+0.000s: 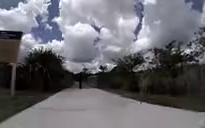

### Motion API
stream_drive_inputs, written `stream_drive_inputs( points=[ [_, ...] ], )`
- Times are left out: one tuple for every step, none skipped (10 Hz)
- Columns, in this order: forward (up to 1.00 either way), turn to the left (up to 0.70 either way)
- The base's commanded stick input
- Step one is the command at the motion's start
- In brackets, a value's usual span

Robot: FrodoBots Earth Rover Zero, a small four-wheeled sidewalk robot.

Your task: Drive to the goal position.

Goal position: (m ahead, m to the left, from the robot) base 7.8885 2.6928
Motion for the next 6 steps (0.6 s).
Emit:
stream_drive_inputs(
  points=[
    [0.70,0.35],
    [0.70,0.35],
    [0.70,0.35],
    [0.70,0.34],
    [0.70,0.00],
    [0.70,0.00]
  ],
)
